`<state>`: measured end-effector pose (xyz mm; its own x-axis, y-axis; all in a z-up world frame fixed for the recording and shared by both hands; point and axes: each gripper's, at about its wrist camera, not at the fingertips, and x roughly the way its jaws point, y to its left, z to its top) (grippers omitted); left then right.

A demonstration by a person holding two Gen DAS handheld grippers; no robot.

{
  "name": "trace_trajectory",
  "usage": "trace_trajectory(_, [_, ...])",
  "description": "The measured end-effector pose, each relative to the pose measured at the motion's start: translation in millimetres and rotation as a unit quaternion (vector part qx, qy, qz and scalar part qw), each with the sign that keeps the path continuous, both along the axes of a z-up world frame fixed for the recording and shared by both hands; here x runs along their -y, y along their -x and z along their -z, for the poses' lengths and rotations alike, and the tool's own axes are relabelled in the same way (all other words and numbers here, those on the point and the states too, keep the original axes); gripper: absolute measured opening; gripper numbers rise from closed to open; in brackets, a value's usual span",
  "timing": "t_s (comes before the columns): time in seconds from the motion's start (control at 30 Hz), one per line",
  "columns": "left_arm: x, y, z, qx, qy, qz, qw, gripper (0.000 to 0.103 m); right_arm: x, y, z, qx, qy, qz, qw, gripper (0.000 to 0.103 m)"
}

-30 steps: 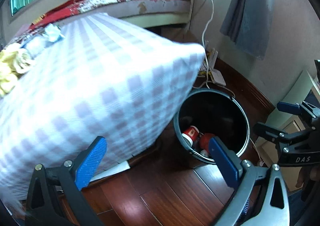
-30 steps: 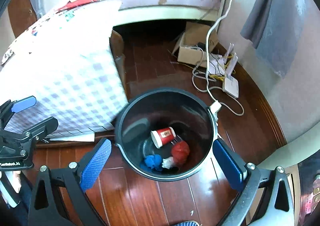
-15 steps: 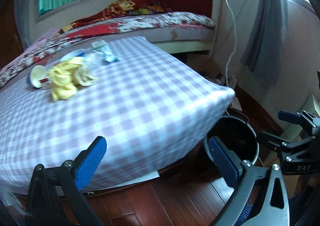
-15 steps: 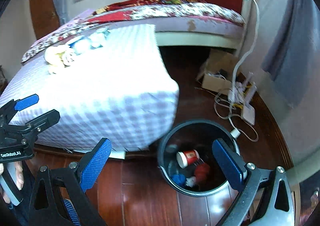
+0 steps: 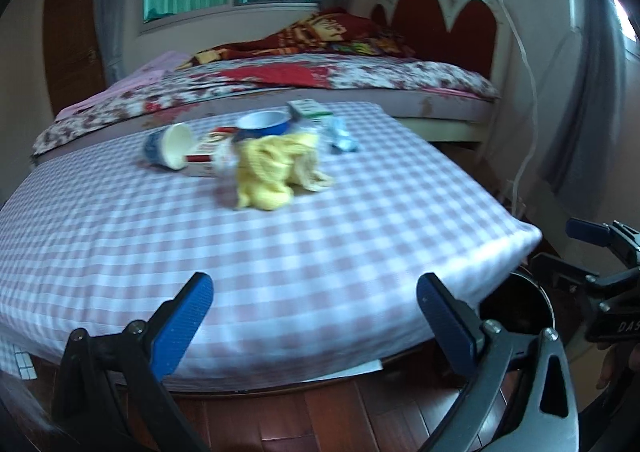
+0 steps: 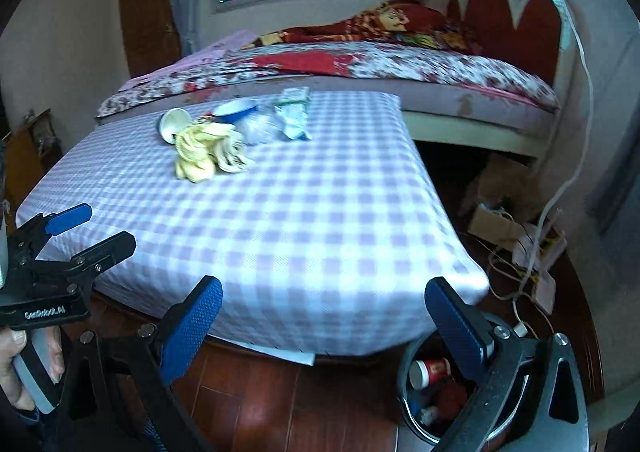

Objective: Collect trash
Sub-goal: 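Move both tools back over the bed toward the yellow cloth, then grasp the yellow cloth with the left tool while the right tool grasps the beige cloth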

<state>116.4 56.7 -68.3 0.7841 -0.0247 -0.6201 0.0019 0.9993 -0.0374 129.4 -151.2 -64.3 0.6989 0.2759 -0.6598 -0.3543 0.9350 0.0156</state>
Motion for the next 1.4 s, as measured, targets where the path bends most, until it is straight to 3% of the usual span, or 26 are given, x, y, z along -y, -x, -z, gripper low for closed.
trace_trajectory(0.17, [-26,-13,0,-0.004,0.011,-0.024,0.9997,0.088,-25,-20,-2,0.005,0.006,-0.016,1.0,0.102])
trace_trajectory(0.4, [-42,-47,0,-0.004,0.006,-0.049,0.9988,0.087,-41,-64,-3,0.012,0.015,0.0,1.0,0.102])
trace_trajectory(0.73, [-41,-95,12,-0.018,0.012,-0.039,0.999,0.081,-51,-111,12,-0.013,0.014,0.009,1.0,0.102])
trace_trajectory(0.9, [-41,-115,21,-0.035,0.024,-0.028,0.9987,0.071,-56,-126,19,-0.017,0.014,0.008,1.0,0.102])
trace_trajectory(1.03, [-43,-129,25,-0.039,0.033,-0.027,0.9983,0.069,-55,-141,23,-0.021,0.017,0.008,1.0,0.102])
trace_trajectory(1.27, [-49,-155,34,-0.057,0.084,-0.004,0.9949,0.046,-67,-166,26,-0.036,0.011,0.004,0.999,0.102])
trace_trajectory(1.4, [-57,-150,31,-0.046,0.098,0.003,0.9941,0.032,-77,-169,27,-0.042,0.005,-0.007,0.999,0.102])
